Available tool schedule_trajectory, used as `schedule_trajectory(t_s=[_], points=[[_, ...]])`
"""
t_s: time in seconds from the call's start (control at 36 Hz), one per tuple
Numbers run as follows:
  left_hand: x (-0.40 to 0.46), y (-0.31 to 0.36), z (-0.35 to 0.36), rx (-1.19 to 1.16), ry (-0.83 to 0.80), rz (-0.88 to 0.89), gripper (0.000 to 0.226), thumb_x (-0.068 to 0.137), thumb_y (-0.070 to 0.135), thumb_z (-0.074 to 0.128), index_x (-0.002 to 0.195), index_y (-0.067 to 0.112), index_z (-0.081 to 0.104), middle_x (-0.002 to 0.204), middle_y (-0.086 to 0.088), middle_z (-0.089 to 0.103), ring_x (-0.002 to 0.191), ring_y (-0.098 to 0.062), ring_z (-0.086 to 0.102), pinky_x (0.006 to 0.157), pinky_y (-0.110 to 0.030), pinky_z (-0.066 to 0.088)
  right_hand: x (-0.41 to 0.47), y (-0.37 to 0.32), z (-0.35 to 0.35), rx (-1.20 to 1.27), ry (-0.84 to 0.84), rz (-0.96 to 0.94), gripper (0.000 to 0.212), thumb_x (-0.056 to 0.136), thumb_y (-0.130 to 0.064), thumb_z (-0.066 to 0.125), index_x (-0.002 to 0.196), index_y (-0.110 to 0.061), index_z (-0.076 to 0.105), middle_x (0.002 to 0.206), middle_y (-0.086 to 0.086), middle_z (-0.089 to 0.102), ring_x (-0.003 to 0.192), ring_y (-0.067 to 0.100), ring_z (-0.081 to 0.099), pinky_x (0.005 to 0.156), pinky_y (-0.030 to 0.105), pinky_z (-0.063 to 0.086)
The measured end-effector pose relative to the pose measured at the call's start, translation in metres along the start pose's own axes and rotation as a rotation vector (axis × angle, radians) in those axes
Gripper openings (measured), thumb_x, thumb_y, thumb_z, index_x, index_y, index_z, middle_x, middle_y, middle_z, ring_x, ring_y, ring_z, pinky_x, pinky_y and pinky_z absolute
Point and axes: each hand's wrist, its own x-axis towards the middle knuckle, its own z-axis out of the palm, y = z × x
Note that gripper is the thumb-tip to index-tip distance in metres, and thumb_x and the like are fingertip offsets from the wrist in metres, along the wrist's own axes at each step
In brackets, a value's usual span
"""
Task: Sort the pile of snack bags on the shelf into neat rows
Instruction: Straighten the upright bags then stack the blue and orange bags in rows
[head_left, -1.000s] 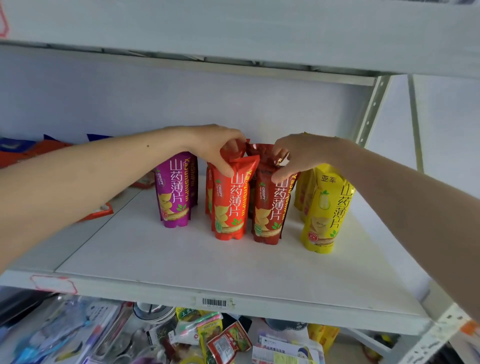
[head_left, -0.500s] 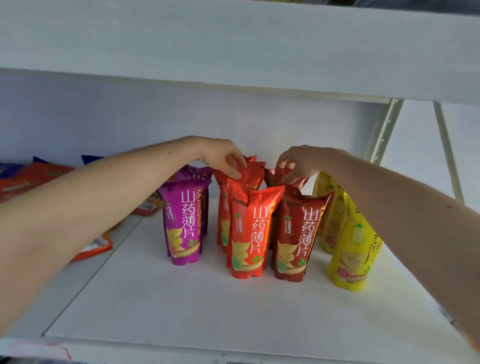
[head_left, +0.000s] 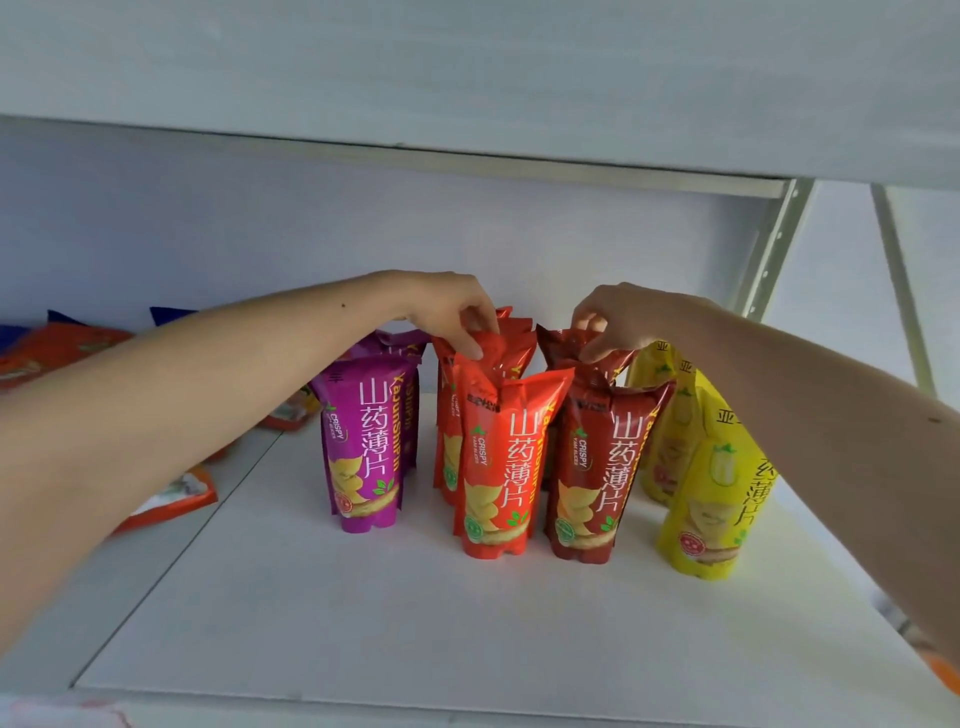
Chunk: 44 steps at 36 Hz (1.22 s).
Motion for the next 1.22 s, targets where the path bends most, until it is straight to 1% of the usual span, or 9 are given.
schedule_trajectory(t_s=[0.22,0.39,0.5,0.64,0.75,0.83,0.94,1.08,1.22], points=[[-0.015,-0.002,0.004,-0.022,0.058,0.004,0.045,0.088,0.024,0.071,0.131,0.013,0.059,0.124,-0.001,0.064,0.104,-0.011,0.060,0.096,-0.031,0.051,-0.003,-0.005,0.000,-0.008,-0.007,0.050,0.054,0.091,-0.037,0.065,0.138,-0.016,0.049,0.134,0.005,0.056,0.119,0.027,0.054,0.100,0.037,0.044],[-0.033,-0.011,0.002,-0.112,0.146,-0.029,0.040,0.091,0.029,0.065,0.129,0.016,0.060,0.125,0.003,0.064,0.116,-0.012,0.059,0.104,-0.032,0.045,-0.022,-0.032,-0.021,0.093,0.202,-0.102,0.040,0.090,-0.039,0.066,0.121,-0.015,0.060,0.116,0.001,0.064,0.104,0.019,0.060,0.085,0.026,0.042],[-0.057,-0.021,-0.002,-0.146,0.197,-0.061,0.042,0.091,0.039,0.063,0.129,0.020,0.060,0.131,0.005,0.059,0.123,-0.012,0.052,0.098,-0.026,0.040,-0.048,-0.072,-0.026,0.117,0.082,-0.204,0.047,0.083,-0.059,0.064,0.112,-0.023,0.065,0.107,-0.010,0.064,0.099,0.010,0.059,0.084,0.025,0.044],[-0.088,-0.036,0.008,0.025,0.203,-0.099,0.063,0.075,0.057,0.072,0.127,0.026,0.057,0.119,0.003,0.052,0.109,-0.014,0.053,0.086,-0.028,0.048,-0.059,-0.098,-0.009,-0.036,-0.041,-0.219,0.078,0.065,-0.069,0.073,0.126,-0.025,0.052,0.117,-0.007,0.060,0.101,0.015,0.057,0.079,0.028,0.047],[-0.100,-0.044,0.027,0.135,0.118,-0.107,0.073,0.072,0.050,0.079,0.132,0.018,0.051,0.121,-0.002,0.054,0.099,-0.015,0.056,0.072,-0.021,0.049,-0.058,-0.107,-0.002,-0.129,-0.001,-0.281,0.083,0.066,-0.066,0.075,0.131,-0.020,0.053,0.125,-0.001,0.058,0.100,0.016,0.052,0.078,0.027,0.045],[-0.101,-0.049,0.034,0.136,0.123,-0.101,0.078,0.070,0.044,0.083,0.135,0.019,0.046,0.124,-0.002,0.055,0.100,-0.011,0.054,0.073,-0.021,0.049,-0.056,-0.114,-0.002,-0.125,-0.007,-0.286,0.082,0.066,-0.066,0.075,0.131,-0.019,0.054,0.124,0.000,0.059,0.104,0.019,0.055,0.083,0.030,0.049],[-0.102,-0.053,0.036,0.086,0.097,-0.101,0.077,0.072,0.034,0.084,0.135,0.019,0.042,0.128,0.000,0.058,0.098,-0.008,0.055,0.066,-0.014,0.049,-0.057,-0.119,-0.004,-0.091,-0.015,-0.278,0.062,0.082,-0.039,0.073,0.134,-0.012,0.052,0.129,0.007,0.058,0.116,0.026,0.055,0.098,0.038,0.047],[-0.107,-0.056,0.034,0.043,0.095,-0.079,0.075,0.071,0.033,0.085,0.133,0.020,0.044,0.127,0.001,0.059,0.099,-0.009,0.057,0.070,-0.018,0.054,-0.051,-0.123,-0.002,-0.107,0.002,-0.288,0.080,0.066,-0.065,0.076,0.128,-0.019,0.054,0.119,-0.001,0.060,0.101,0.019,0.057,0.082,0.031,0.051],[-0.110,-0.056,0.032,0.039,0.081,-0.070,0.077,0.070,0.031,0.086,0.134,0.021,0.043,0.124,0.005,0.057,0.099,-0.008,0.057,0.069,-0.015,0.052,-0.046,-0.127,0.000,-0.095,0.018,-0.308,0.080,0.066,-0.065,0.076,0.128,-0.019,0.054,0.120,-0.001,0.060,0.099,0.019,0.056,0.079,0.029,0.050]])
